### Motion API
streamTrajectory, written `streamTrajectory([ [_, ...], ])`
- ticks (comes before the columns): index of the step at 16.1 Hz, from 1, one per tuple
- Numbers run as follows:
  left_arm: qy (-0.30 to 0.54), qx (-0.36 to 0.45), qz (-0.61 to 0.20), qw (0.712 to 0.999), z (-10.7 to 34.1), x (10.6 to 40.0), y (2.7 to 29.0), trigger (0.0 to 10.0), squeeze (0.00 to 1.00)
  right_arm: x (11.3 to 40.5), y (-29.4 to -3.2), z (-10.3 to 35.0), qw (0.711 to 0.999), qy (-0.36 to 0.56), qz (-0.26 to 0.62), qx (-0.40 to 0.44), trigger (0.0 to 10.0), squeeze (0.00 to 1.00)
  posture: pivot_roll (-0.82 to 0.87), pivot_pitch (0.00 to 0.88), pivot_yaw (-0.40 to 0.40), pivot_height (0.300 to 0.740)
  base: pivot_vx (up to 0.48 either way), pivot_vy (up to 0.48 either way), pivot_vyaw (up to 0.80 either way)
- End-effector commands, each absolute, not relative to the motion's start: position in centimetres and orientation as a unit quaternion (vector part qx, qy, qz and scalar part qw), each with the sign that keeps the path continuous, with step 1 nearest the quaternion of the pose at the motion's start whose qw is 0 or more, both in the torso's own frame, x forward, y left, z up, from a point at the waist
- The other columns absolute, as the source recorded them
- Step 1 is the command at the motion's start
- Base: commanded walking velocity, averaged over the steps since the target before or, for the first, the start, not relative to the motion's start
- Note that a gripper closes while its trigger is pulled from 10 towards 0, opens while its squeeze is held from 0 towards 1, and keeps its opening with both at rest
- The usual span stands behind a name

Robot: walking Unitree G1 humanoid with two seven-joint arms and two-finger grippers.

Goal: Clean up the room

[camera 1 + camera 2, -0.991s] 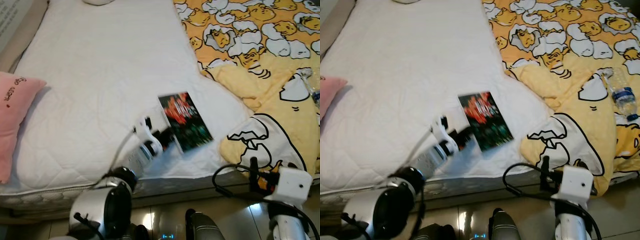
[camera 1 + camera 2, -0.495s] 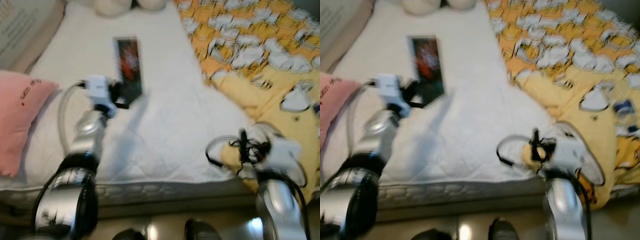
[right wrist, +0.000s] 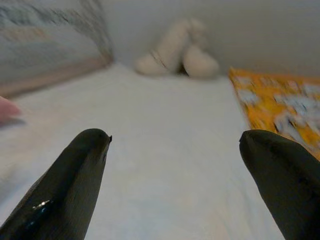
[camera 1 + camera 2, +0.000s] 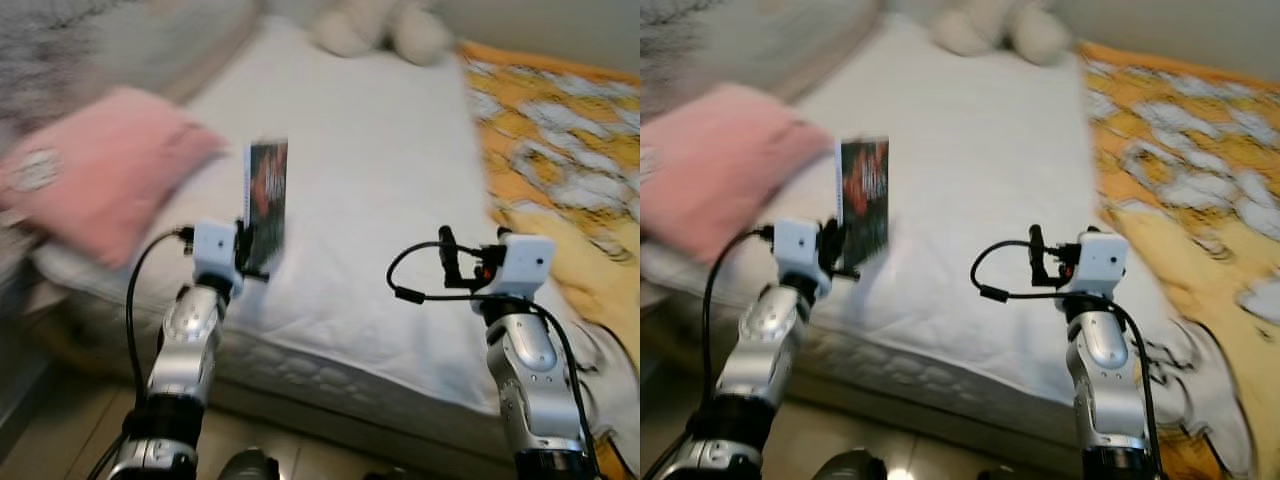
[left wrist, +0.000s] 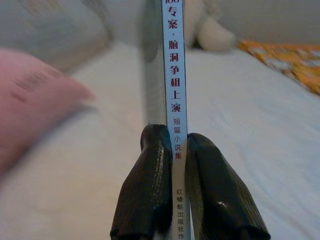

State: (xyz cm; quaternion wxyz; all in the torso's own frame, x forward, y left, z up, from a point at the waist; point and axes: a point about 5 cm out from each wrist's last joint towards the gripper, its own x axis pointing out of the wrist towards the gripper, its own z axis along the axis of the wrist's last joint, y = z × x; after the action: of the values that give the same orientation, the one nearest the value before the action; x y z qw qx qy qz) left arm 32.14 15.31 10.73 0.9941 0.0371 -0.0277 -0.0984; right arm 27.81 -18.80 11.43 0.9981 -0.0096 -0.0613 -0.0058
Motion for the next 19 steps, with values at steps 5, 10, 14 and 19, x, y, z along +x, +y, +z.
streamTrajectory([
  [5,-0.050,0.068,-0.125,0.989,11.7,33.3,14.0,0.0,0.00,28.0,-20.4,10.6,0.996,-0.058,-0.072,-0.013,10.0,0.00,0.07,0.000,-0.040,0.736,0.000,0.000,0.13],
  [10,-0.031,0.058,-0.157,0.985,11.5,34.1,13.3,0.0,0.00,27.3,-19.9,10.2,0.994,-0.063,-0.080,-0.026,10.0,0.00,0.03,0.000,-0.012,0.736,0.000,0.384,-0.35],
  [14,-0.021,0.044,-0.158,0.986,11.1,34.2,12.8,0.0,0.00,27.0,-20.1,9.8,0.995,-0.050,-0.079,-0.028,10.0,0.00,0.02,0.000,-0.008,0.736,0.000,0.476,-0.77],
  [19,-0.019,0.035,-0.160,0.986,10.9,34.2,11.8,0.0,0.00,26.9,-19.6,9.6,0.996,-0.046,-0.064,-0.032,10.0,0.00,0.02,0.000,-0.013,0.736,0.061,0.443,-0.15],
])
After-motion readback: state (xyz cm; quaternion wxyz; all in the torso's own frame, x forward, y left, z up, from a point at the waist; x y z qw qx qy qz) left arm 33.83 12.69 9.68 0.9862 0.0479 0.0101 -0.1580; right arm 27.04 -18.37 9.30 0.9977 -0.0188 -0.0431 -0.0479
